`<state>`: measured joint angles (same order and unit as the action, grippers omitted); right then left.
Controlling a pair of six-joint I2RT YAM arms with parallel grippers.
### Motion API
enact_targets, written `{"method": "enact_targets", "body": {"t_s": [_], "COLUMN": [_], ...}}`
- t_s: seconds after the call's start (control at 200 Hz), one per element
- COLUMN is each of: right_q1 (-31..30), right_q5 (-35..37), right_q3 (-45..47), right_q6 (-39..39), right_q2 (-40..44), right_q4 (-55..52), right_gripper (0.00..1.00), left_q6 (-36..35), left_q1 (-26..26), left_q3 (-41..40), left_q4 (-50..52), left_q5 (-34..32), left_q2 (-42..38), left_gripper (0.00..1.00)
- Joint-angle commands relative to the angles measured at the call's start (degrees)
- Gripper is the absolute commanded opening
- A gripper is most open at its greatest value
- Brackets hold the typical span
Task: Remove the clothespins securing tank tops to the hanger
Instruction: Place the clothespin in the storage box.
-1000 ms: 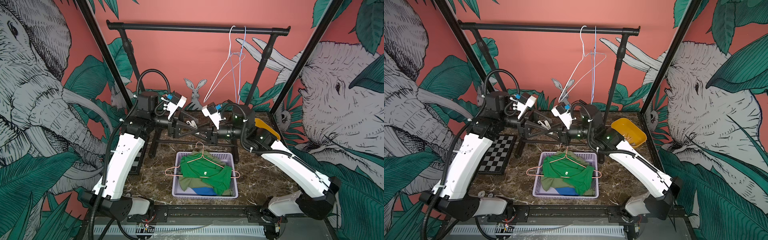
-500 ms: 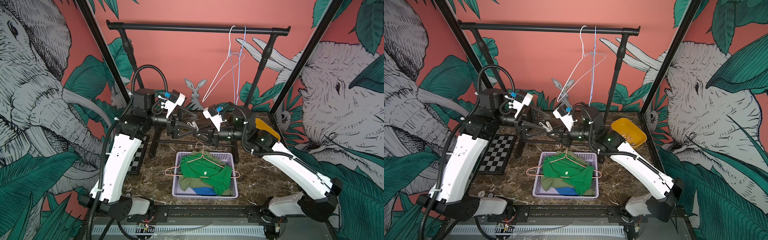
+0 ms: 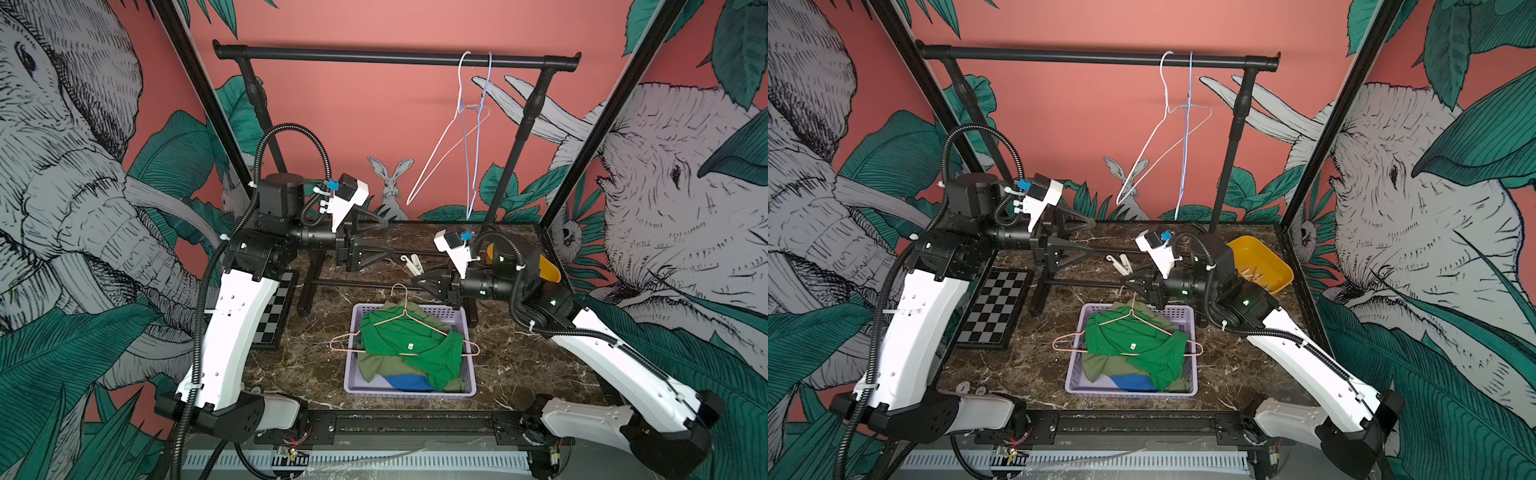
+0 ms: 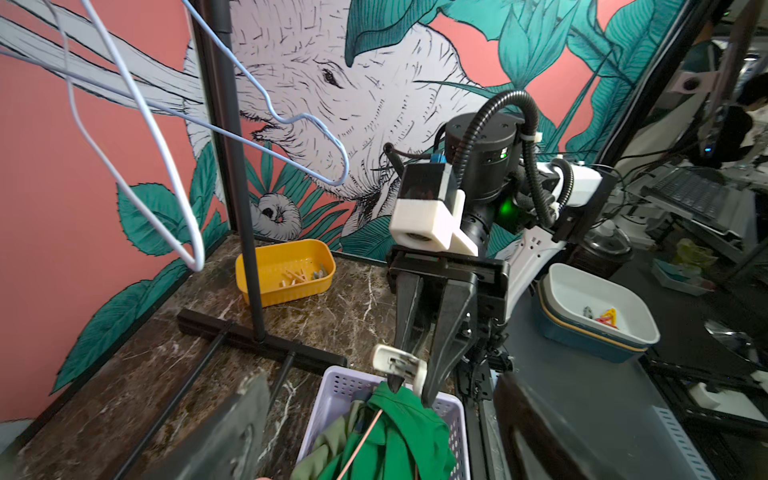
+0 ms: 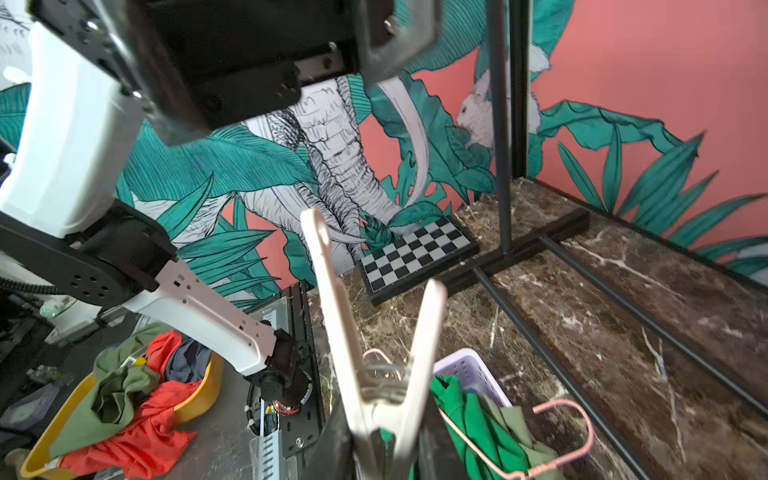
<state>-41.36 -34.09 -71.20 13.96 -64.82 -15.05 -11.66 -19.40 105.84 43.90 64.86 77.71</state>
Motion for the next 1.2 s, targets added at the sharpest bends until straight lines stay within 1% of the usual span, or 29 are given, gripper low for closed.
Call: {"method": "enact_targets", "body": {"t_s": [0.0, 0.17, 0.315, 0.475, 0.565, 0.71, 0.845, 0.91, 0.97, 1.06, 1.195], "right_q1": [4.2, 10.4, 14.8, 20.7, 25.0, 34.3, 42.0, 44.5, 46.9, 48.9, 52.0], "right_q5": [0.5, 1.6, 10.3, 17.1, 21.4, 22.8, 26.1, 28.8, 29.1, 30.5, 27.6], "right_q3": [6.4, 15.2, 18.2, 19.4, 19.7, 20.6, 20.0, 19.1, 18.3, 15.6, 10.6], "right_q6": [3.9, 6.2, 7.0, 8.6, 9.3, 12.9, 15.7, 16.6, 18.4, 17.7, 17.2], "right_q2": [3.5, 9.3, 11.1, 9.0, 6.9, 2.8, -2.5, -5.5, -8.1, -13.0, -22.4], "right_q4": [3.6, 3.3, -1.8, -4.1, -4.7, -0.6, 3.3, 4.7, 6.8, 7.6, 6.6], "right_gripper": [0.0, 0.0, 0.0, 0.0, 0.0, 0.0, 0.0, 0.0, 0.0, 0.0, 0.0], "left_q6": [-0.9, -0.6, -0.5, 0.2, 0.8, 0.5, -0.7, -1.1, -2.1, -4.6, -9.5], "left_q1": [0.3, 0.4, 0.3, 0.3, 0.3, 0.3, 0.3, 0.4, 0.3, 0.4, 0.3], "left_q3": [0.9, 0.4, -0.2, -2.0, -3.3, -5.3, -6.5, -7.1, -7.5, -7.6, -8.3], "left_q4": [1.4, 1.1, 0.8, -0.5, -1.4, -1.6, -0.9, -0.7, 0.1, 2.4, 6.9], "left_q5": [-2.1, -1.1, -0.6, -0.1, 0.3, 0.3, 0.2, 0.2, -0.1, -0.9, -2.8], "left_q2": [-1.1, -0.9, -1.0, -1.5, -2.1, -3.2, -4.0, -4.3, -4.6, -4.8, -5.5], "left_gripper": [0.87, 0.87, 0.87, 0.86, 0.86, 0.86, 0.87, 0.87, 0.86, 0.87, 0.87]}}
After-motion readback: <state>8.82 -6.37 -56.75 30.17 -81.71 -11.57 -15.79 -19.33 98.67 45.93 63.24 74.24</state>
